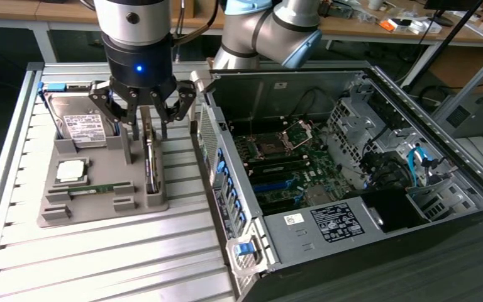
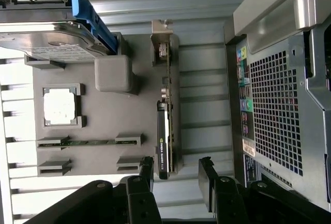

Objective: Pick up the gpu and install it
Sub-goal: 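Pick up the gpu and move the gpu toward the slot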

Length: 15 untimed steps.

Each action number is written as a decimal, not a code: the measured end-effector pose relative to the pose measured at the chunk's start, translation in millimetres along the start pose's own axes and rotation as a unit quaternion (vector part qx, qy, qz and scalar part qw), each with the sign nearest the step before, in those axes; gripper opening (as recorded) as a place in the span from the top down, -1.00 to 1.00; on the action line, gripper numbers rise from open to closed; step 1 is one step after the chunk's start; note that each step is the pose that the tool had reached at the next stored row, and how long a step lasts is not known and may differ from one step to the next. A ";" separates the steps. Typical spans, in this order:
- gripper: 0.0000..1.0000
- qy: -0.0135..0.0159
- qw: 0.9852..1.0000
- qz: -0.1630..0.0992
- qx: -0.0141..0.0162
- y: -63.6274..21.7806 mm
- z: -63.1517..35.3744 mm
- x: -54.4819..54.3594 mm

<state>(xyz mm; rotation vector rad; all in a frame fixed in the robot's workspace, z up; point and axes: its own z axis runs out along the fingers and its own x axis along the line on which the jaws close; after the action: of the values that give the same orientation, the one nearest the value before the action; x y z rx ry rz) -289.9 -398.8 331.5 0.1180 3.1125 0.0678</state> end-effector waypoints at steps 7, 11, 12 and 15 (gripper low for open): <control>0.04 0.000 1.000 0.000 0.000 0.9 0.9 0.1; 0.04 0.000 1.000 0.000 0.000 1.3 1.5 0.1; 0.04 0.000 1.000 0.000 0.000 1.3 1.6 0.1; 0.04 0.000 1.000 0.000 0.000 1.6 2.2 0.2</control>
<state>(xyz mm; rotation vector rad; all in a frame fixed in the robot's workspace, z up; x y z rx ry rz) -289.9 -397.1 329.4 0.1180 3.1126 0.0677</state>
